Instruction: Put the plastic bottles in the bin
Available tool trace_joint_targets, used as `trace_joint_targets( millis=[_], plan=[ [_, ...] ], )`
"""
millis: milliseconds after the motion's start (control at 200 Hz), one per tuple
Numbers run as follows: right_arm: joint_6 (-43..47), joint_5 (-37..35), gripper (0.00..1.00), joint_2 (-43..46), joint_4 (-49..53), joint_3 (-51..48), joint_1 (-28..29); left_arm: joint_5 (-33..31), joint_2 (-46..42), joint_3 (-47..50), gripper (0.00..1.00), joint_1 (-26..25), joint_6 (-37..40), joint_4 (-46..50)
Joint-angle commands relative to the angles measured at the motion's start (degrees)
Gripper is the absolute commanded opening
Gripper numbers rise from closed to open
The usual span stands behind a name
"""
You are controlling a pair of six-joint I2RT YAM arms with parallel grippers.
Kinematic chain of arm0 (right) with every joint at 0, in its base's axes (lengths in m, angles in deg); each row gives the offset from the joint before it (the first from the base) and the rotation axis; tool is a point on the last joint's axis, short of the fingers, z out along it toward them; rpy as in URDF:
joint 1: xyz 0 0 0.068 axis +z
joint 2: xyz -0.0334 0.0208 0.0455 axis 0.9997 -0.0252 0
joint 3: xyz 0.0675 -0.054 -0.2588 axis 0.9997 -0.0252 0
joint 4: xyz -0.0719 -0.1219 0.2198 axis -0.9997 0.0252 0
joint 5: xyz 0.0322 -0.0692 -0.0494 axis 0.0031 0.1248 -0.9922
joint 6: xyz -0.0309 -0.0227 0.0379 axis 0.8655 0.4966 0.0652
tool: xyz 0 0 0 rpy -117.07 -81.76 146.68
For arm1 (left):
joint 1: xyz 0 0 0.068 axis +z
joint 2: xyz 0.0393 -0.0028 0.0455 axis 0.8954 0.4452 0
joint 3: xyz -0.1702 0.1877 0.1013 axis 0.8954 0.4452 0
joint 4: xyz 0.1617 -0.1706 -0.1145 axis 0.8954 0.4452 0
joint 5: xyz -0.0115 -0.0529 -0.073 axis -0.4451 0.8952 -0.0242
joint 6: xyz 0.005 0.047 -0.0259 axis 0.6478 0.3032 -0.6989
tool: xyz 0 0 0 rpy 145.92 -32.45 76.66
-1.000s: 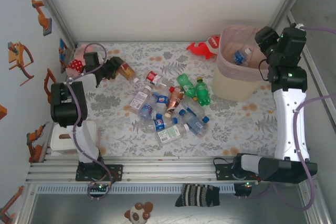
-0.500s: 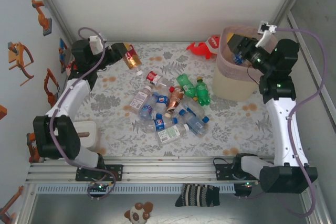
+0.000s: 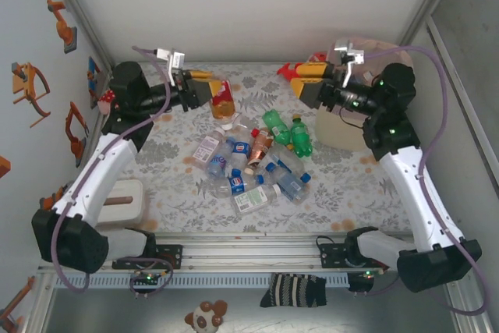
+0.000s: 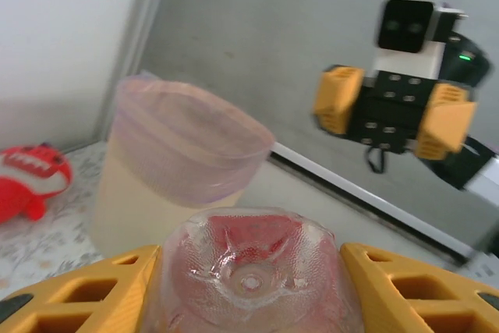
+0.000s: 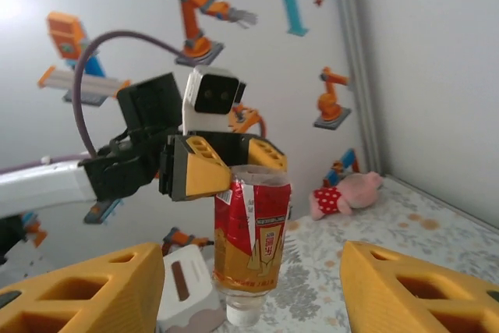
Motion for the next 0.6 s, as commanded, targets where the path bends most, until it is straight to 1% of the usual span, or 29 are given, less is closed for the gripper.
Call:
trace_joint_targets(
  millis=[0, 115, 245, 426, 516, 596],
  plan=[
    [8.40, 1.82, 0.64, 0.29, 2.38, 2.42, 3.19, 2.93, -2.40, -2.17, 0.47, -2.16, 4.90, -0.70],
    [13.92, -0.75, 0.68, -1.11, 6.90, 4.30, 7.36, 3.01, -3.05, -3.24, 0.47, -4.53, 6.08, -0.49],
    [16.18, -4.17, 0.72, -3.52, 9.09, 6.21, 11.31, 3.01, -3.04, -3.78, 0.48, -6.57, 6.54, -0.97],
    [18.92, -4.43, 0.77, -6.31, 9.99, 7.77, 15.77, 2.78, -2.89, -4.23, 0.48, -8.30, 6.52, -1.96],
    [20.57, -4.72, 0.78, -7.52, 11.19, 8.14, 17.45, 2.82, -3.02, -4.52, 0.48, -8.98, 6.64, -2.01],
    [20.22, -4.98, 0.78, -8.50, 10.95, 7.97, 18.59, 2.84, -3.39, -4.73, 0.48, -9.39, 6.77, -1.98]
  ],
)
